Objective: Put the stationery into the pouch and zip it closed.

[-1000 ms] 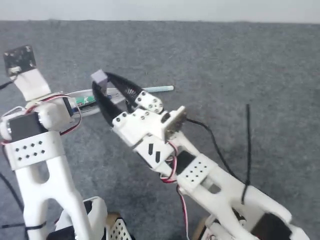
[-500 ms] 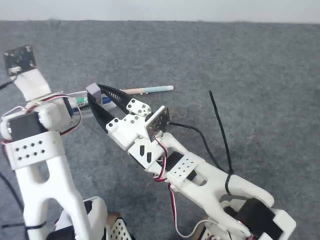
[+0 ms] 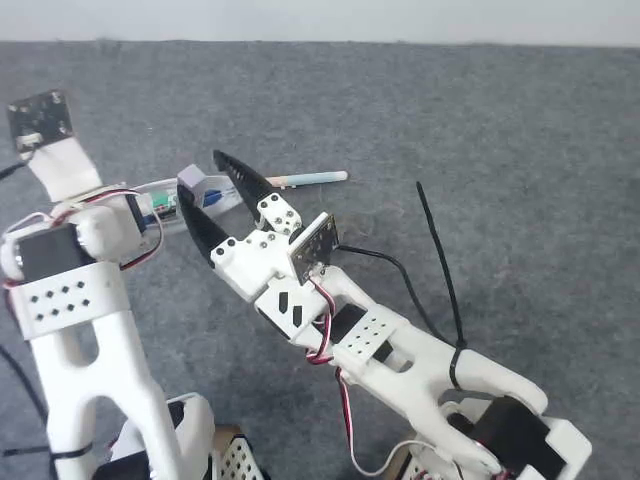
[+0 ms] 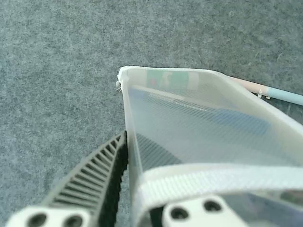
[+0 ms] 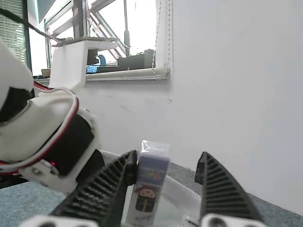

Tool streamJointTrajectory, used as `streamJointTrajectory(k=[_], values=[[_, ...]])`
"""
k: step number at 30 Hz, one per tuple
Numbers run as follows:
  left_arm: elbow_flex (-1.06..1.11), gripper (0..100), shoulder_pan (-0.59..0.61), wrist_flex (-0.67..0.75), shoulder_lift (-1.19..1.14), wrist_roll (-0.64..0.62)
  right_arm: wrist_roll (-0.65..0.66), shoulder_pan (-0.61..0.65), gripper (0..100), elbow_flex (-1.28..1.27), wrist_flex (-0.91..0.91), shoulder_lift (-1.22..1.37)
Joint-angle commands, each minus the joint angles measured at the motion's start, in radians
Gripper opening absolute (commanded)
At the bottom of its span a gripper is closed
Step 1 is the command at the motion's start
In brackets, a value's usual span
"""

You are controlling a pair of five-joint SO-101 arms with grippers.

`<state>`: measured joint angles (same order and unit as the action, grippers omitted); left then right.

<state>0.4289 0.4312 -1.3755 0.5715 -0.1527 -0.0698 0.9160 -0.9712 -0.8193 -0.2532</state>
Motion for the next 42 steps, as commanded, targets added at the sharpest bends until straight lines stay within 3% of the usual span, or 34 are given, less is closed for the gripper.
streamJointTrajectory(k=[1, 7, 19, 22, 34, 42], values=[[-0.021, 1, 0.005, 0.021, 0.011, 0.014, 0.021, 0.005, 17.4, 0.018, -0.021, -0.010], [-0.021, 1, 0.006, 0.021, 0.011, 0.021, 0.133, 0.061, 17.3, -0.089, -0.015, -0.147], [-0.019, 1, 0.008, 0.020, 0.011, 0.032, 0.137, 0.064, 17.4, -0.137, 0.087, -0.277], [-0.019, 1, 0.008, 0.020, 0.011, 0.032, 0.133, 0.038, 17.6, -0.117, 0.205, -0.341], [-0.022, 1, 0.034, 0.020, 0.011, 0.032, -0.219, -0.177, 17.7, 0.244, 0.949, -0.438], [-0.021, 1, 0.034, 0.020, 0.011, 0.032, -0.285, -0.262, 17.6, 0.310, 1.033, -0.397]])
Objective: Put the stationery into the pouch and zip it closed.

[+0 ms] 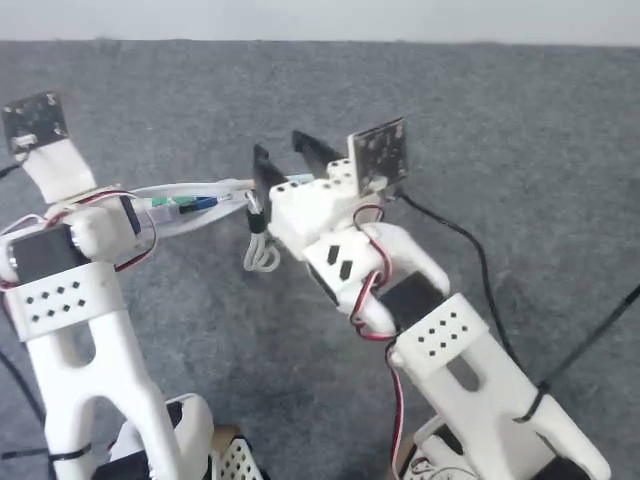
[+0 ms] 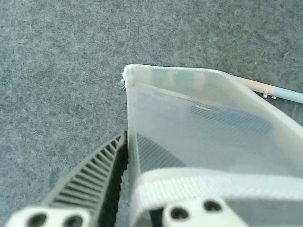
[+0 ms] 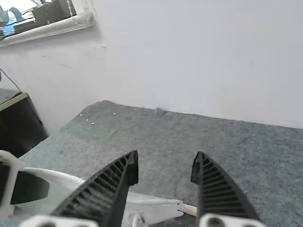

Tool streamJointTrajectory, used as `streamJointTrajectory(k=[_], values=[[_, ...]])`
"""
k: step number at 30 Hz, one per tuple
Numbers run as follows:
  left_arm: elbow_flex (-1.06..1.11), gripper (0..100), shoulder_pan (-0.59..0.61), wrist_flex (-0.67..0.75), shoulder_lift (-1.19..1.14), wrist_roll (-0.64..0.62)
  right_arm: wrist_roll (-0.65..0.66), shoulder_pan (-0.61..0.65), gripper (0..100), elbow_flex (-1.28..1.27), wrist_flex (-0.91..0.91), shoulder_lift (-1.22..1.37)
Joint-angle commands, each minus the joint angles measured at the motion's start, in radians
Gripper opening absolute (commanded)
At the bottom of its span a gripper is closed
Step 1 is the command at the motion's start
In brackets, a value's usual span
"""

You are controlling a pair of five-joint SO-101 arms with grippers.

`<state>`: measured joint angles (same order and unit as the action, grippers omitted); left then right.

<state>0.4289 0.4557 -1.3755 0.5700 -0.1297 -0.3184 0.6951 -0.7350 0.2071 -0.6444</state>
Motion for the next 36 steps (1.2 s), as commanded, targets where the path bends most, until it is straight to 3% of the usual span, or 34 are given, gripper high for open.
streamJointTrajectory(k=[1, 27, 36], values=[[-0.021, 1, 0.009, 0.020, 0.012, 0.009, -0.063, -0.050, 17.6, 0.089, 0.013, 0.016], [-0.018, 1, 0.008, 0.020, 0.012, 0.011, -0.718, -0.166, 17.3, 0.658, 0.432, 0.736], [-0.012, 1, 0.008, 0.020, 0.012, 0.009, -0.763, -0.186, 17.3, 0.812, 0.466, 0.970]])
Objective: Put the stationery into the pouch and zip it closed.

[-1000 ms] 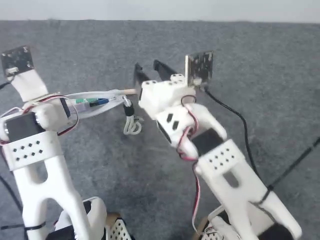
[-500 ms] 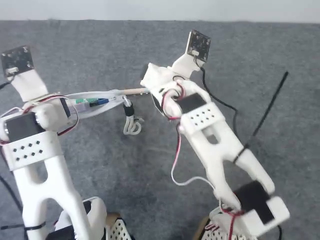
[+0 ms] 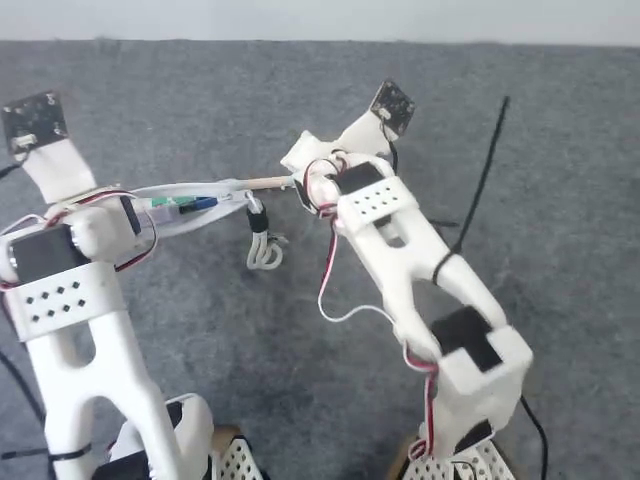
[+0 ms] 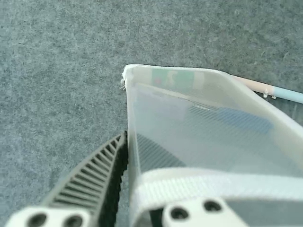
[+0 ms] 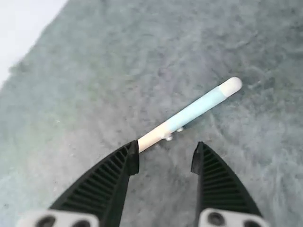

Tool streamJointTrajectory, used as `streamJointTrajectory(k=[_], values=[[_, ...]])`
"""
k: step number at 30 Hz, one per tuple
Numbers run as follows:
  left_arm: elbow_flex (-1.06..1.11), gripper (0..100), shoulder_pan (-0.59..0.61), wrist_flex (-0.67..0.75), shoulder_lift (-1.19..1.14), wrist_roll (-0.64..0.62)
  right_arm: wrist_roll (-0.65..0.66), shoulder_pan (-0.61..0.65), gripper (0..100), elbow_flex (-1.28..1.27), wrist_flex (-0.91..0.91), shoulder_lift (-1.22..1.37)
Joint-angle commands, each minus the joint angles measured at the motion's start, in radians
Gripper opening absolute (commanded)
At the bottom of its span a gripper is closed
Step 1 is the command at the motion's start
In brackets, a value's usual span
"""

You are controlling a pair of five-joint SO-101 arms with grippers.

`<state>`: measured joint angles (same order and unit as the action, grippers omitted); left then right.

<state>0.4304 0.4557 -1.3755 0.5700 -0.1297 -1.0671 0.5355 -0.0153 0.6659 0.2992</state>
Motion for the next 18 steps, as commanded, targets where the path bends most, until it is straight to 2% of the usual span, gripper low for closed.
streamJointTrajectory(k=[1, 18], values=[[-0.007, 1, 0.006, 0.023, 0.012, 0.009, -0.014, -0.028, 17.3, 0.115, 0.007, 0.054], [-0.002, 1, 0.008, 0.023, 0.012, 0.011, -0.014, -0.067, 17.3, 0.353, 0.007, 0.374]])
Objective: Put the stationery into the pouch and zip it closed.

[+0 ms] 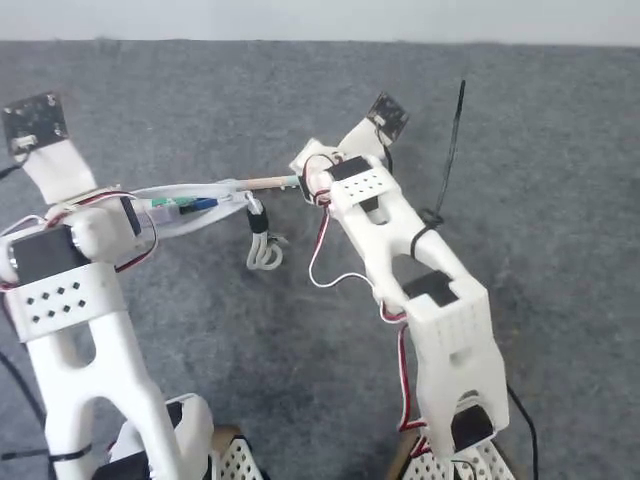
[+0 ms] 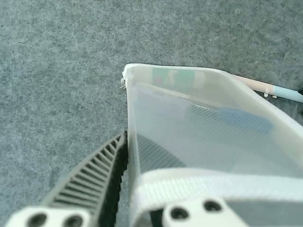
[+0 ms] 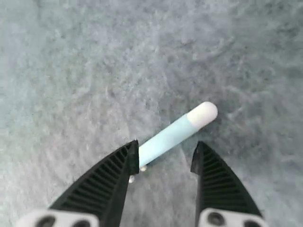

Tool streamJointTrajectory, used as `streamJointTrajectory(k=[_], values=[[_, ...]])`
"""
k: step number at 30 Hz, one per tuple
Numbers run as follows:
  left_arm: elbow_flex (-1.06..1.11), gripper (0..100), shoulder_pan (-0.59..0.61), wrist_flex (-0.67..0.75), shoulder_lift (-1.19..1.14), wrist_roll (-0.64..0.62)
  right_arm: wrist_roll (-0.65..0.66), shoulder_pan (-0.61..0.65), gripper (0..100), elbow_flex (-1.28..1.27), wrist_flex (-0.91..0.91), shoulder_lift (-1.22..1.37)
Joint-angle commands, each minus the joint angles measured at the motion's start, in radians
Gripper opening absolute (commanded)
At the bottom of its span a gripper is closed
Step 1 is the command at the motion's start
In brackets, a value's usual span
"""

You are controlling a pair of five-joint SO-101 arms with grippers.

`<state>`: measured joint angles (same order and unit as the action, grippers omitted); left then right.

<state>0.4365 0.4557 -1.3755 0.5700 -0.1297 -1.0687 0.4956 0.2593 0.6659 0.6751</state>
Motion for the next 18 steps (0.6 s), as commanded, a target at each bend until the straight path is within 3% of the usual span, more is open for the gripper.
streamJointTrajectory(k=[1, 8, 14, 18], values=[[-0.008, 1, 0.008, 0.023, 0.012, 0.011, -0.012, -0.031, 17.3, 0.095, 0.007, 0.012], [-0.008, 1, 0.005, 0.023, 0.012, 0.011, -0.012, -0.058, 17.1, 0.227, 0.044, 0.145], [-0.008, 1, 0.005, 0.023, 0.012, 0.011, -0.014, -0.054, 1.7, 0.445, 0.213, 0.272], [-0.008, 1, 0.005, 0.023, 0.012, 0.011, -0.014, -0.053, 0.6, 0.589, 0.331, 0.343]])
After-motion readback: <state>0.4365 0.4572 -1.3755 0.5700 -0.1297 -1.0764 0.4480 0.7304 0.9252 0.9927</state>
